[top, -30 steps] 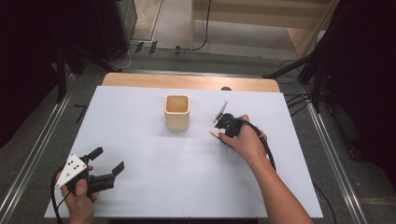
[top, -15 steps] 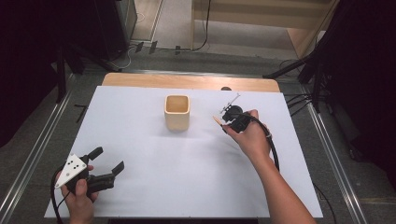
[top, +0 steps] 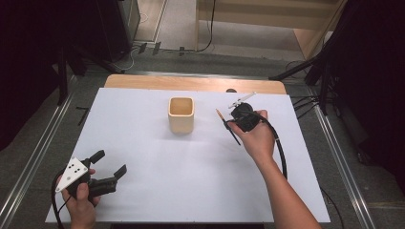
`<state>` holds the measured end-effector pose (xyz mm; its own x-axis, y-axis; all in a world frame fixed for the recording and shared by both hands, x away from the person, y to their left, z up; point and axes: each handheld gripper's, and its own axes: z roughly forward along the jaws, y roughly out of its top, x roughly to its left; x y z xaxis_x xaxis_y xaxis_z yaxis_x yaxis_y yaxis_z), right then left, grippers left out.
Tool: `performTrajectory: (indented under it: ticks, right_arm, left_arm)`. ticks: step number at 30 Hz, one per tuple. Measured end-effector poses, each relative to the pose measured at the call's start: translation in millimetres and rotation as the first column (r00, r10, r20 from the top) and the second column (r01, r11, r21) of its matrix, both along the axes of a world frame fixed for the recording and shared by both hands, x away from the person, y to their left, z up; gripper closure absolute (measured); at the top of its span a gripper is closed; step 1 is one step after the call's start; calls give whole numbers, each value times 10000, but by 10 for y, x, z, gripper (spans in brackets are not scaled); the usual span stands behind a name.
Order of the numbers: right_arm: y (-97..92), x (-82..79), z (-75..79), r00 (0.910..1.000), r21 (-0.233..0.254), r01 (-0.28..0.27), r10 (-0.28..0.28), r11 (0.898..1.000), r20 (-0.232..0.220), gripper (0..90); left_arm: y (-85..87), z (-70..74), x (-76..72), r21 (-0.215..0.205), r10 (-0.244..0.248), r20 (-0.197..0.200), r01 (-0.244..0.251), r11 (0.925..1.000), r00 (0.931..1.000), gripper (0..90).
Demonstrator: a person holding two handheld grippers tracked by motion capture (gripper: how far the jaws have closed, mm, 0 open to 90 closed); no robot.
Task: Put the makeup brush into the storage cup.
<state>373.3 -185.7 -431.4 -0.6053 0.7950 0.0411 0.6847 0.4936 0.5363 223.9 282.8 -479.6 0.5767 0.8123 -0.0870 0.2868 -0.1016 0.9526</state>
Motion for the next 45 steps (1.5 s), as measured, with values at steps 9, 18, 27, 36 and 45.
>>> performTrajectory:
  ticks: [9, 18, 27, 36, 45]
  right_arm:
    - [18, -20, 42, 9975, 831, 164, -221, 9964, 676, 844]
    - [14, -46, 99, 9878, 1725, 363, -615, 9843, 1432, 844]
    - [1, -87, 174, 9720, 2472, 334, -890, 9684, 2174, 844]
    - [-2, -102, 225, 9567, 3210, 291, -1194, 9466, 2653, 845]
    - [28, -102, 242, 9376, 3690, -108, -1188, 9294, 3267, 845]
  left_arm:
    - [7, 4, -2, 4, 17, -8, -17, 10000, 10000, 61]
    - [7, 6, -3, -29, 20, 0, -20, 10000, 10000, 61]
    - [10, 8, -3, -76, 64, 21, -64, 10000, 10000, 61]
    - [11, 9, -4, -87, 62, 32, -62, 9999, 10000, 61]
    - [8, 10, -4, -88, 56, 28, -56, 9999, 10000, 61]
